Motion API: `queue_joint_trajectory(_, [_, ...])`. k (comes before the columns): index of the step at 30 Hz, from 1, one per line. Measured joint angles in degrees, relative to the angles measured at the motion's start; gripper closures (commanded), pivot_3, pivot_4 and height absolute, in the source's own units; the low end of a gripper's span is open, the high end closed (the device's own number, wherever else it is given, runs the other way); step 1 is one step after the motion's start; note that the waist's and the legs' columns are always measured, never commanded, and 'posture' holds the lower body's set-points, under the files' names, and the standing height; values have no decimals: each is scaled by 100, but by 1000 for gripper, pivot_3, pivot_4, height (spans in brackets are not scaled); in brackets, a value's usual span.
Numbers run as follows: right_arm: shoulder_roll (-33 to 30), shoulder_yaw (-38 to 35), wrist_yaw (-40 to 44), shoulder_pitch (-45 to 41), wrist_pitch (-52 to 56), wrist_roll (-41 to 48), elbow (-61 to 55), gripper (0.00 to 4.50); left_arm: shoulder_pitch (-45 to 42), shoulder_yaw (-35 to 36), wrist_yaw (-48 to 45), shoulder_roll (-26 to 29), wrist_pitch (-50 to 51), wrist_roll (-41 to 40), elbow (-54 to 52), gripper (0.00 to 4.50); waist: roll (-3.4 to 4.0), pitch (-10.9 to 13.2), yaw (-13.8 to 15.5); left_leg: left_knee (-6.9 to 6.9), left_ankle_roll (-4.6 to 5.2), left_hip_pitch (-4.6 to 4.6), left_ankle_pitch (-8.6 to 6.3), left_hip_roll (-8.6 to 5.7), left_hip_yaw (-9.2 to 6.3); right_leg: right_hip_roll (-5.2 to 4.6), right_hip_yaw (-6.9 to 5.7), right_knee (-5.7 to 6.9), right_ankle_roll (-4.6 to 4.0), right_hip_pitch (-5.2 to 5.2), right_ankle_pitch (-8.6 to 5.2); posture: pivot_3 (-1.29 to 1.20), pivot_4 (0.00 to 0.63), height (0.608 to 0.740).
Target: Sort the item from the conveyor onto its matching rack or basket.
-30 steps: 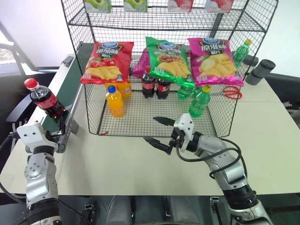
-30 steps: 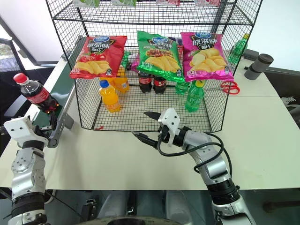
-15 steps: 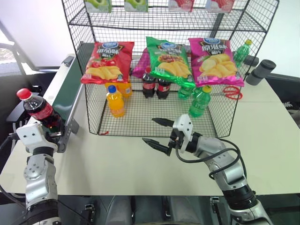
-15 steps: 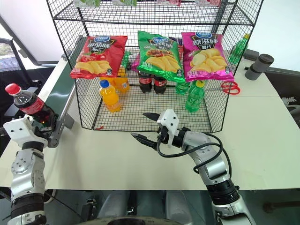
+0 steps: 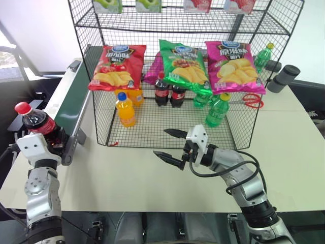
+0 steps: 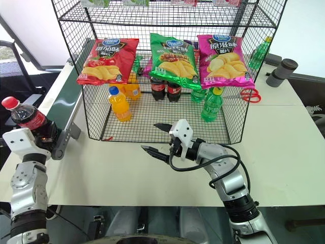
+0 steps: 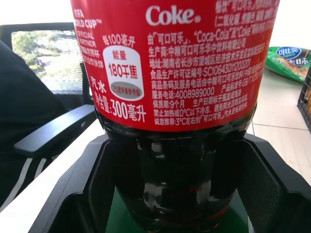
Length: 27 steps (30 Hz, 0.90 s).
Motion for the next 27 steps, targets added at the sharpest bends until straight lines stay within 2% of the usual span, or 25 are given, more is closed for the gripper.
queue_joint_trajectory(7, [-93,-62,16,-260,158,170,-149,0,43,15,-898,720,625,-892,-1370,1544,-7,2,-15,-10,-2,-7,-1,0,-2,-5,-1,-16,-3,-3,-1,0,150,740])
queue_joint_trajectory(11, [-215,-297,125,-412,733,762,-301,0,291,-62,-1583,1235,1396,-1663,-2415,1544,-2,6,-24,-18,-2,-10,-1,-1,-1,-7,-1,-29,-12,-3,-5,0,150,740])
queue_joint_trajectory(17, [-305,-585,93,-778,1621,1639,-780,0,630,-760,-2569,1845,2753,-2738,-3416,1544,9,11,-41,-28,-2,-6,-1,-1,-1,-6,-2,-32,-20,-4,-10,0,150,740])
queue_joint_trajectory(21, [-266,-630,-151,-992,2019,1876,-856,0,722,-1454,-3075,2069,3226,-2818,-3670,1544,10,12,-43,-30,-1,-7,0,-2,-1,-6,-2,-32,-22,-6,-11,0,150,740])
queue_joint_trajectory(27, [-146,-473,-427,-1077,2390,1987,-884,0,314,-2290,-3427,1982,3303,-2560,-3694,1544,10,12,-8,-28,0,-8,0,-5,0,-6,-2,-33,-22,-4,-11,0,150,740])
